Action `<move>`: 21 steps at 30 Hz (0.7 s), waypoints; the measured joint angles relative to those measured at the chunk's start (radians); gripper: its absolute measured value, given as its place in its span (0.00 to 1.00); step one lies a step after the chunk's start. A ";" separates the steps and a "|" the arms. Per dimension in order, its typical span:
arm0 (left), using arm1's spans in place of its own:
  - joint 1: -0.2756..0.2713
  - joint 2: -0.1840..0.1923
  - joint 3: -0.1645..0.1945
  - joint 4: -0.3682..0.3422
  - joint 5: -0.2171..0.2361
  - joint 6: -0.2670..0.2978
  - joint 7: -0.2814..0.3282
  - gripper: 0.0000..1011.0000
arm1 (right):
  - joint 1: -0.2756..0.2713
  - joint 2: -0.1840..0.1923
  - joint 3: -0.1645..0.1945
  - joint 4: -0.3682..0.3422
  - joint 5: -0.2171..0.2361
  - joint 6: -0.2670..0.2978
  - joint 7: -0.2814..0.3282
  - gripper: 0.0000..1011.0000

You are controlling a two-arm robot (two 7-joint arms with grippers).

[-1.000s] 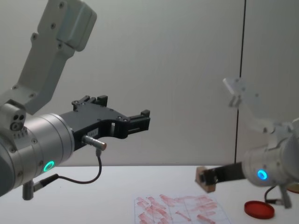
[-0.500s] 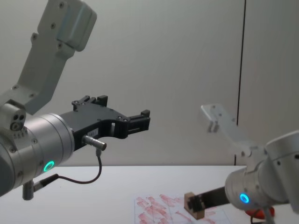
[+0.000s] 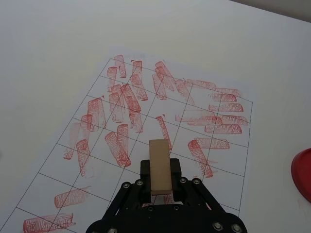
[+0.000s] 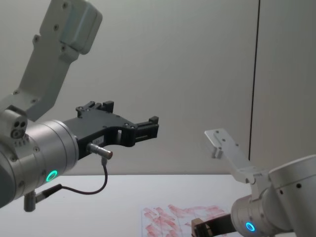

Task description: Use the one hand to pick up the stamp and affix it onto the A4 paper.

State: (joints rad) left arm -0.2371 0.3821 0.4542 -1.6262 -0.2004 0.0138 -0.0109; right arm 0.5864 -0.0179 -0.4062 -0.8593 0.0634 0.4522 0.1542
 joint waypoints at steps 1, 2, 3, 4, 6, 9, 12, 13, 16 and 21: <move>0.000 0.000 0.000 0.000 0.000 0.000 0.000 0.98 | 0.003 -0.002 0.000 0.006 0.000 -0.002 0.000 0.21; 0.000 0.000 0.000 0.000 0.000 0.000 0.000 0.98 | 0.008 -0.005 -0.001 0.021 -0.002 -0.009 0.000 0.21; 0.000 0.000 0.000 0.000 0.000 0.000 0.000 0.98 | 0.009 -0.006 -0.001 0.024 -0.003 -0.013 0.000 0.21; 0.000 0.000 0.000 0.000 0.000 0.000 0.000 0.98 | 0.012 -0.007 -0.001 0.031 -0.004 -0.015 0.000 0.21; 0.000 0.000 0.000 0.000 0.000 0.000 0.000 0.98 | 0.018 -0.011 -0.001 0.047 -0.005 -0.022 0.000 0.21; 0.000 0.000 0.000 0.000 0.000 0.000 0.000 0.98 | 0.025 -0.015 -0.002 0.065 -0.008 -0.028 0.000 0.21; 0.000 0.000 0.000 0.000 0.000 0.000 0.000 0.98 | 0.030 -0.018 -0.002 0.078 -0.009 -0.032 -0.001 0.21; 0.000 0.000 0.000 0.000 0.000 0.000 0.000 0.98 | 0.034 -0.020 -0.002 0.086 -0.009 -0.034 -0.001 0.21; 0.000 0.000 0.000 0.000 0.000 0.000 0.000 0.98 | 0.039 -0.023 -0.002 0.097 -0.009 -0.035 -0.001 0.21; 0.000 0.000 0.000 0.000 0.000 0.000 0.000 0.98 | 0.048 -0.028 0.001 0.121 -0.007 -0.036 -0.003 0.21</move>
State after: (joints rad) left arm -0.2371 0.3821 0.4542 -1.6262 -0.2004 0.0139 -0.0109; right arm 0.6345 -0.0462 -0.4053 -0.7388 0.0564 0.4160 0.1510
